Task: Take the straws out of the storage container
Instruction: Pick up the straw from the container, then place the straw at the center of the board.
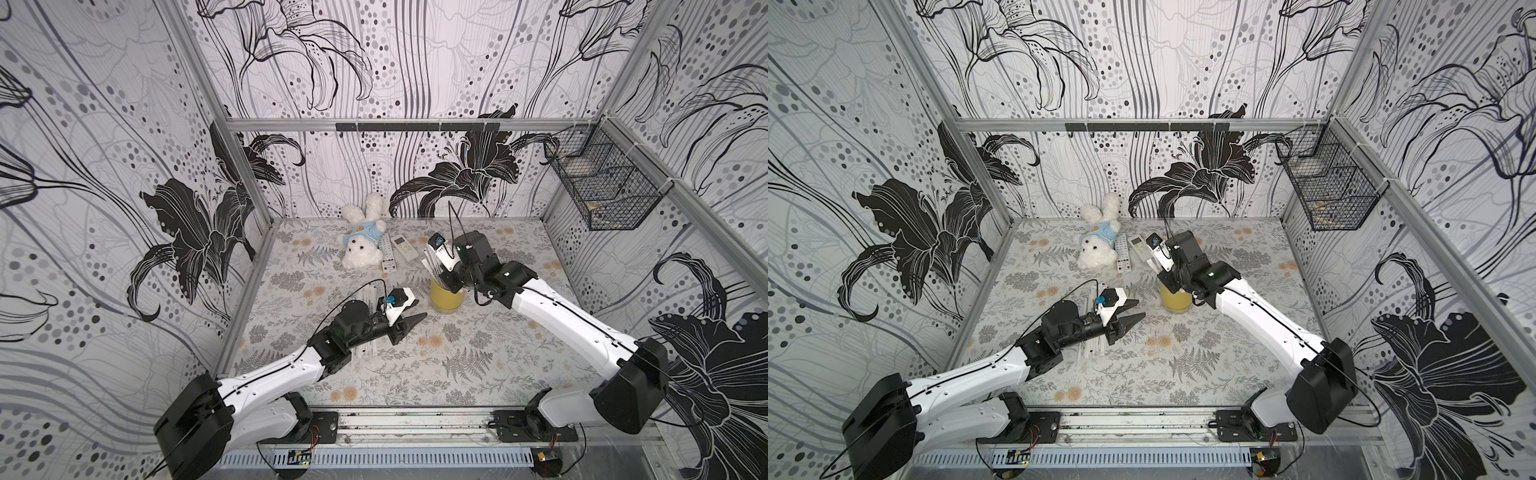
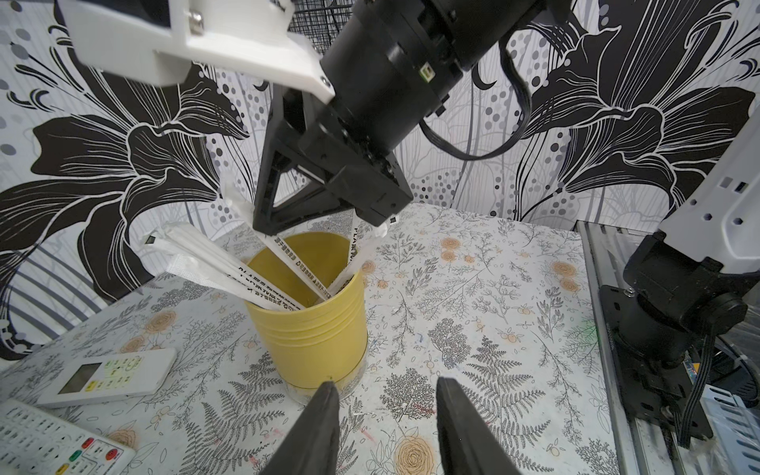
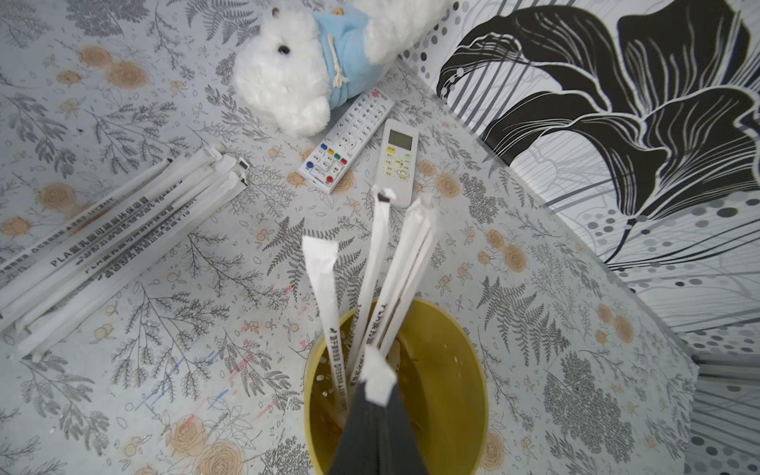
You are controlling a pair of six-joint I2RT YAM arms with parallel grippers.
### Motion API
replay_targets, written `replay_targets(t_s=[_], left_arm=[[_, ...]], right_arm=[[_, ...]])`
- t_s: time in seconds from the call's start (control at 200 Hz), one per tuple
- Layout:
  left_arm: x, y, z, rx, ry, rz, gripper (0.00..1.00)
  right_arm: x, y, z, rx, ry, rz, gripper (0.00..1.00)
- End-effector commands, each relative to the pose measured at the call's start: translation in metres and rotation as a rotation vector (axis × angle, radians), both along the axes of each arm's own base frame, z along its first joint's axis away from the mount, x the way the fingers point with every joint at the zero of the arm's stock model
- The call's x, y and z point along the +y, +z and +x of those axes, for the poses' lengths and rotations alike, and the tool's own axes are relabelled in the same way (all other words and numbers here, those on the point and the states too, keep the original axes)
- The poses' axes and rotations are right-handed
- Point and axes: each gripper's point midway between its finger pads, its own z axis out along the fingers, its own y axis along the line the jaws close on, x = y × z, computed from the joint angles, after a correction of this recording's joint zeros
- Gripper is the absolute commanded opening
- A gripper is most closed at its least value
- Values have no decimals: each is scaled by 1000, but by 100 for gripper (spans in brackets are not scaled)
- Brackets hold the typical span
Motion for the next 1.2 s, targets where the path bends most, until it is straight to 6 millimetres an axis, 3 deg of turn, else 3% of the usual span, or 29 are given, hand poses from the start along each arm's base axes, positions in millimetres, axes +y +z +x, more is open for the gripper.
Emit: replay_targets(t_s=[0.0,0.2,0.376,0.541,0.676,0.846,0.961,0.997,1.192], left_arm=[[0,27,2,-24,17,-57,43],[5,48,3,-13,52,-71,42],[15,59,6,58,114,-47,42],[31,63,4,184,183,-7,41],[54,63,3,346,305,6,41],[93,44,-8,514,473,74,41],[125,37,-13,545,605,39,42],[132,36,-14,546,629,24,42],[142,14,-15,587,680,-1,45]], right_arm=[[-10,39,-6,-36,-58,53,0],[-10,105,-22,-60,-66,206,0],[-1,171,-49,-53,10,396,0],[24,196,-72,76,129,530,0],[50,183,-79,248,183,604,0],[93,148,-80,502,290,662,0],[119,118,-71,643,320,678,0],[130,100,-64,702,321,673,0],[164,36,-39,897,294,645,0]])
